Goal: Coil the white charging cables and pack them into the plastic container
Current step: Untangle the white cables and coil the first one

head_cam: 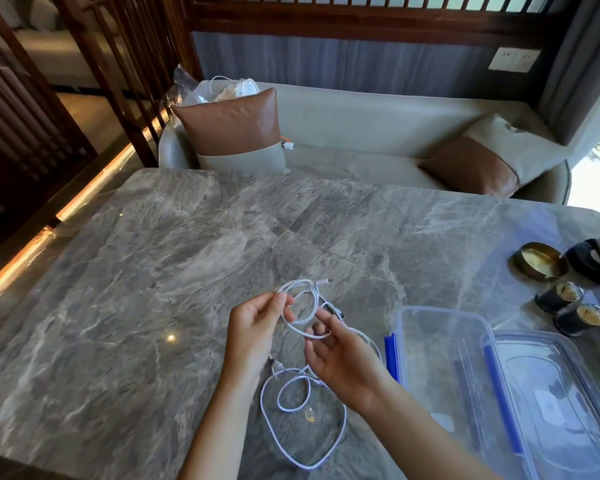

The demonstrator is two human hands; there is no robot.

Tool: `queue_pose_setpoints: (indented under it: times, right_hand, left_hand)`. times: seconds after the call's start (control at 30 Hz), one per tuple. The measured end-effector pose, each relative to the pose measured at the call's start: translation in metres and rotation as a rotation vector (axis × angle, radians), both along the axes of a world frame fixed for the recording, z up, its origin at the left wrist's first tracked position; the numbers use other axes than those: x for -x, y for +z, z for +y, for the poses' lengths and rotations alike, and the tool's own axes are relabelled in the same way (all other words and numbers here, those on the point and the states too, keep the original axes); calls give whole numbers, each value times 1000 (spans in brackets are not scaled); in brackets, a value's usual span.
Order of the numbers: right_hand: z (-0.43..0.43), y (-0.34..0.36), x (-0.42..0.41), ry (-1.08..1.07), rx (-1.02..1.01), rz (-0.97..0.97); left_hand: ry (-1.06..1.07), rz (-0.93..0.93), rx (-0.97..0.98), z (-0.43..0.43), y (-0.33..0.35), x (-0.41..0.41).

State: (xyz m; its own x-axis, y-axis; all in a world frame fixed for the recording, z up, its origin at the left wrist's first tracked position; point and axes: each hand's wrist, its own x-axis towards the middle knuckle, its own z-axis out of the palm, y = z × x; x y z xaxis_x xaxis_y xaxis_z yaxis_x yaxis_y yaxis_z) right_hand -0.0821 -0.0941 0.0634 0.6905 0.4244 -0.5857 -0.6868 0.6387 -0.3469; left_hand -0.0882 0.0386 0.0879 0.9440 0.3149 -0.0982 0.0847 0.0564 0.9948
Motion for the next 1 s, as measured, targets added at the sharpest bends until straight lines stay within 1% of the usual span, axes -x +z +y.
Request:
queue_pose_setpoints:
  times: [0.07, 0.17, 0.27, 0.37, 0.47, 0.6, 0.67, 0.73, 0.8, 0.87, 0.9, 1.0]
  right_hand:
    - [-3, 1, -3, 74, 156, -149]
    - [-14, 6, -9, 236, 287, -329]
    - [-29, 11, -16, 424, 353, -441]
    - [-42, 14, -25, 570, 332, -489]
    - [-50, 18, -30, 752, 347, -562]
    - [-44, 21, -34, 983, 558, -813]
    - [-40, 20, -37, 1051, 591, -856]
    - [-37, 22, -39, 1003, 598, -835]
    - [-36, 21, -40, 851, 586, -789]
    - [-33, 18, -40, 671, 588, -733]
    - [-32, 15, -40, 591, 589, -703]
    - [-27, 8, -39, 442, 538, -619]
  left_hand:
    - [-79, 30, -44, 6, -1, 1]
    - [-219, 66, -83, 16, 0, 2]
    - [-390, 78, -171, 25, 4, 1]
    - [-585, 113, -301, 32, 7, -2]
    - [-722, 166, -368, 35, 7, -3]
    - [-952, 250, -442, 32, 6, -5]
    - [-979, 278, -454, 30, 5, -8]
    - [-897, 244, -448, 28, 4, -10]
    - [-684, 175, -321, 26, 2, -11]
    - [-434, 152, -92, 25, -3, -9]
    - [-354, 164, 50, 24, -6, -7]
    - [-279, 172, 462, 11, -16, -1]
